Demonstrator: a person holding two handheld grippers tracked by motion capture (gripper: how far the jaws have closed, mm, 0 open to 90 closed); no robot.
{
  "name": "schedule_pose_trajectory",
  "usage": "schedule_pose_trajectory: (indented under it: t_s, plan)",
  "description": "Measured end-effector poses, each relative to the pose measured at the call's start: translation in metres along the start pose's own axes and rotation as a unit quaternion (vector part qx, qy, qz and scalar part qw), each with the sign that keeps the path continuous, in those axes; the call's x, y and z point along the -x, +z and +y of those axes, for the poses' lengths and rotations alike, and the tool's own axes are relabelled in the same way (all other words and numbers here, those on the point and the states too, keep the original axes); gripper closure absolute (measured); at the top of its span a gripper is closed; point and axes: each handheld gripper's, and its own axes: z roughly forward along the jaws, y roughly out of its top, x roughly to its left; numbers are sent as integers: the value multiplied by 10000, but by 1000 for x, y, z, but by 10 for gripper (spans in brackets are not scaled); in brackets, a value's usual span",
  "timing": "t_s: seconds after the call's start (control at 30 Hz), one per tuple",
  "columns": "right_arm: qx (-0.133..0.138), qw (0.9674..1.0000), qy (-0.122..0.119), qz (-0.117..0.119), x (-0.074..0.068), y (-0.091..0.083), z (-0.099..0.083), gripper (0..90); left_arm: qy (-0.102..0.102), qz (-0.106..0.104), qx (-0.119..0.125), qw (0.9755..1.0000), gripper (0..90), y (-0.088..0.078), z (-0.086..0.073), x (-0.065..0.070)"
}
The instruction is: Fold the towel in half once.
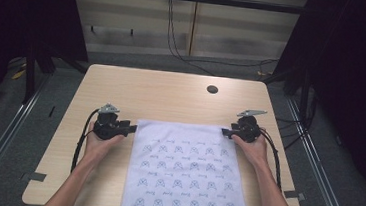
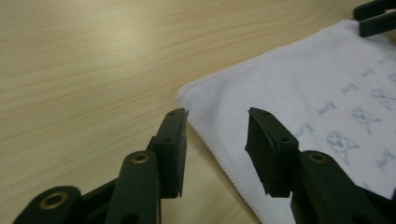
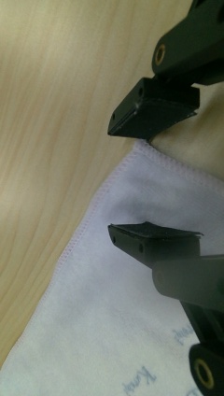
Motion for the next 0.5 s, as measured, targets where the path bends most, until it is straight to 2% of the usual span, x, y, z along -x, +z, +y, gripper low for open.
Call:
schedule_pose_trajectory:
  t_s: [0.03, 0.07, 0.13, 0.2, 0.3, 0.33, 0.37, 0.43, 0.47, 0.5]
  plan:
    - [16, 10000, -31, 9, -2, 0, 0, 471, 3, 21, -12, 10000, 556, 2, 1, -1]
    - [33, 9999, -73, 106, -5, 0, -1, 530, 15, 12, -12, 10000, 556, 5, 3, -2]
    - [-50, 9997, -222, 107, -13, -1, 0, 699, 44, 32, -56, 10000, 539, 10, 5, 0]
    - [-10, 9996, -145, 234, -16, -2, -2, 803, 108, -32, -139, 9998, 513, 17, 7, 2]
    - [37, 9996, -11, 292, -14, -2, -3, 834, 200, -67, -348, 9992, 491, 31, 9, 6]
    - [58, 9995, 14, 304, -13, -2, -3, 839, 244, 23, -390, 9989, 486, 36, 9, 7]
    - [68, 9995, 40, 319, -13, -2, -3, 841, 245, 18, -424, 9988, 483, 39, 9, 6]
    - [56, 9994, 41, 341, -13, -2, -3, 841, 206, 144, -392, 9989, 479, 44, 9, 6]
    - [10, 9994, 35, 337, -13, -2, -3, 841, 221, 46, -410, 9989, 471, 46, 9, 7]
    - [5, 9994, 30, 335, -13, -2, -3, 841, 247, 90, -420, 9988, 473, 48, 9, 9]
